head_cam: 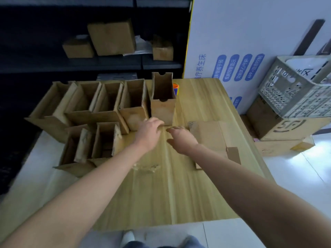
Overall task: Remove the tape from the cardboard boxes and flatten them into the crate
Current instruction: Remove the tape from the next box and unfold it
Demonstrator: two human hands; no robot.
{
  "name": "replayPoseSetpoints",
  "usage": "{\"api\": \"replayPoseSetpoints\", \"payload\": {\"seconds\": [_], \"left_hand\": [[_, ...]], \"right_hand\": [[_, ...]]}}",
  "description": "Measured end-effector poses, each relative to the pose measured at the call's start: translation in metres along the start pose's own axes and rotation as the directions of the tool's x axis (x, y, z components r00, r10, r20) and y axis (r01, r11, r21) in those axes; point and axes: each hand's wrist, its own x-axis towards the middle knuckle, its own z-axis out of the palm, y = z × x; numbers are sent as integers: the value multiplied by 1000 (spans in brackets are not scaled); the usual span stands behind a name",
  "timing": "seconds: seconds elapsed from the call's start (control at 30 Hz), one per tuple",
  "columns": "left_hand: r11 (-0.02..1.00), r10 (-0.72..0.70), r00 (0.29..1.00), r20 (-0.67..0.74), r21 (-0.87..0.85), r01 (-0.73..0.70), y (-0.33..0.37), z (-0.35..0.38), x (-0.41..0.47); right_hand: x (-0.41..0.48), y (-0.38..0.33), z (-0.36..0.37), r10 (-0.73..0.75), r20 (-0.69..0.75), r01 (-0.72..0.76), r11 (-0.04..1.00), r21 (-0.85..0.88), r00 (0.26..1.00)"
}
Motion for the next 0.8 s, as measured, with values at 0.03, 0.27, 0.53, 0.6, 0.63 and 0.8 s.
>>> {"api": "replayPoseSetpoints", "payload": {"seconds": [0.03,0.27,0.53,0.6,0.63,0.8], "left_hand": [[1000,-7,999,-41,7,8,-13,-14,-9],[992,-121,980,-156,-39,117,-102,-87,-57],[989,-105,987,-122,-120,91,-143,-113,-70],[987,-84,985,-151,-146,61,-142,-117,-65],[987,-71,982,-177,-152,44,-140,-119,-62],[985,-12,944,-331,-168,-46,-124,-130,-49]], "right_hand": [[6,-23,1,-33,-2,33,999,22,999],[36,-156,29,-211,213,204,977,54,954],[53,-193,52,-112,154,119,992,-35,982],[56,-193,37,-45,-25,49,977,209,999],[56,-192,26,2,-76,22,948,317,997],[43,-174,-27,277,-100,-114,660,742,956]]}}
